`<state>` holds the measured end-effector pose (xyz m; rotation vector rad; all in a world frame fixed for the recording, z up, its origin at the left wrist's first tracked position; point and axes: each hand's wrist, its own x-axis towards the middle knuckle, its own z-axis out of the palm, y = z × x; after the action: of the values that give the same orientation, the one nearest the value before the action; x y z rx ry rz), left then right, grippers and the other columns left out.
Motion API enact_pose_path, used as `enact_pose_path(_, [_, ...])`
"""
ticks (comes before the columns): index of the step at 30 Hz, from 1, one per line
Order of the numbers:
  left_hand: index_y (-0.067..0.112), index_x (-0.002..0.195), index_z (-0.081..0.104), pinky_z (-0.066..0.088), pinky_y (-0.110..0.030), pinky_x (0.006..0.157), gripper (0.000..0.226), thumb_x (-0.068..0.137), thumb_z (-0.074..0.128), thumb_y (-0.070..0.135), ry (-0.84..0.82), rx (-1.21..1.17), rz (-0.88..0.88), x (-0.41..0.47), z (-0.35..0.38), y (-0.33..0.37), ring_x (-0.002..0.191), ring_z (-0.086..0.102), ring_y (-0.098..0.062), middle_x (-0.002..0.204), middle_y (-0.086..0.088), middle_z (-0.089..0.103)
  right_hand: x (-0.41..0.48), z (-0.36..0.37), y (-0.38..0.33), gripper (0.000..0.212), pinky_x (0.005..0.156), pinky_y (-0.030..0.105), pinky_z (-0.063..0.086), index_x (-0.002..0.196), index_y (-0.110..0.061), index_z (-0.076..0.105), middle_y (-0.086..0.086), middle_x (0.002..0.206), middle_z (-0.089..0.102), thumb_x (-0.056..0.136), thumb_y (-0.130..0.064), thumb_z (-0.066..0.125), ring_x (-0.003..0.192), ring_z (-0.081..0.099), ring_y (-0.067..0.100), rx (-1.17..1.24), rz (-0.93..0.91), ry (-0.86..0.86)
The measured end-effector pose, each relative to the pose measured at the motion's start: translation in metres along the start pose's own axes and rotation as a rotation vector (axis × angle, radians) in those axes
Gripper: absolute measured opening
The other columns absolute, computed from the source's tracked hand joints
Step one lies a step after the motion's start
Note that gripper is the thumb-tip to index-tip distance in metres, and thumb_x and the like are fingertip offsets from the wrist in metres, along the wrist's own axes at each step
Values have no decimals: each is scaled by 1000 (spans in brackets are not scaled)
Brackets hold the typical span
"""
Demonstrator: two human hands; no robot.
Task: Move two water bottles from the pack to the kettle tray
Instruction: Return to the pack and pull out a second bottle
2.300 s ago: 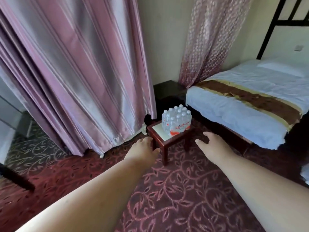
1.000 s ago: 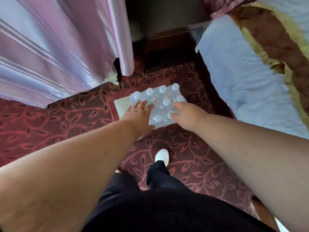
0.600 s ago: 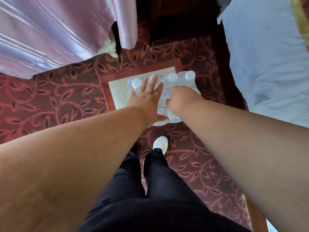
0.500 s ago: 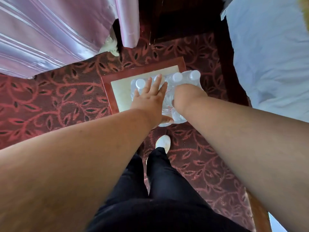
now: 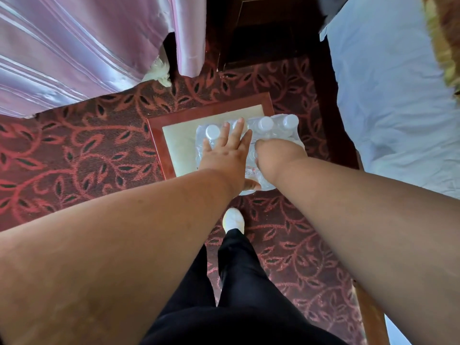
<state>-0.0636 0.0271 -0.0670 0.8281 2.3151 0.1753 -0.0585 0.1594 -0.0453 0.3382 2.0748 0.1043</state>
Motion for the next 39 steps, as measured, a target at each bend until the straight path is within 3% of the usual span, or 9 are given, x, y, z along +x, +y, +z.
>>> enact_pose_path(6, [23, 155, -9, -3, -58, 115, 120, 73, 64, 73, 17, 65, -59, -7, -11, 6, 149, -13, -25, 162, 0, -22, -45, -2, 33, 26, 50, 28, 36, 107, -28, 60, -5, 80, 60, 85, -41, 53, 64, 52, 12, 328, -121, 347])
enact_pose_path(10, [35, 142, 13, 43, -35, 91, 102, 70, 80, 59, 141, -222, -44, -38, -51, 25, 120, 54, -25, 148, -2, 45, -109, -26, 53, 29, 62, 32, 50, 102, -31, 63, -7, 86, 61, 77, -42, 55, 76, 60, 19, 445, -223, 475])
enact_pose_path(12, [41, 135, 18, 42, -29, 75, 94, 67, 81, 58, 200, -316, -21, -57, -90, 39, 95, 59, -17, 130, 5, 58, -143, -50, 62, 15, 60, 31, 47, 84, -32, 57, -10, 75, 58, 75, -43, 54, 73, 60, 17, 487, -292, 552])
enact_pose_path(18, [37, 130, 39, 47, -27, 89, 75, 66, 60, 69, 414, -297, 40, -125, -181, 91, 99, 54, -4, 110, 22, 46, -222, -94, 98, 34, 63, 30, 53, 91, -35, 59, -17, 78, 60, 73, -63, 53, 73, 60, 4, 681, -536, 882])
enact_pose_path(22, [51, 100, 40, 46, -14, 57, 48, 64, 70, 61, 668, -397, 0, -175, -240, 107, 69, 61, 1, 80, 26, 59, -254, -104, 105, 46, 65, 13, 42, 118, -40, 50, -29, 91, 53, 84, -71, 47, 77, 55, -7, 774, -682, 1087])
enact_pose_path(27, [46, 124, 41, 43, -21, 69, 83, 52, 75, 71, 920, -460, -129, -237, -299, 95, 83, 60, 0, 89, 25, 60, -268, -111, 74, 69, 97, 18, 47, 137, -43, 40, -23, 130, 53, 78, -73, 59, 114, 55, -3, 817, -891, 965])
enact_pose_path(30, [50, 116, 40, 47, -19, 63, 75, 53, 73, 72, 1055, -431, -168, -278, -325, 87, 75, 61, 9, 83, 25, 64, -289, -128, 26, 83, 91, 10, 42, 137, -46, 33, -30, 121, 56, 69, -57, 80, 109, 58, -7, 888, -1016, 971])
enact_pose_path(35, [35, 128, 46, 47, -31, 73, 80, 60, 71, 67, 1216, -380, -316, -348, -332, 63, 92, 64, -17, 101, 10, 67, -326, -138, -57, 87, 82, 16, 41, 137, -47, 27, -40, 97, 51, 66, -55, 75, 103, 63, 2, 1041, -1042, 1040])
enact_pose_path(39, [32, 124, 47, 49, -33, 72, 76, 62, 72, 68, 1303, -405, -470, -411, -308, 32, 88, 64, -18, 98, 8, 67, -355, -131, -109, 84, 83, 14, 42, 130, -54, 23, -29, 109, 53, 67, -45, 79, 93, 57, -7, 921, -1256, 959])
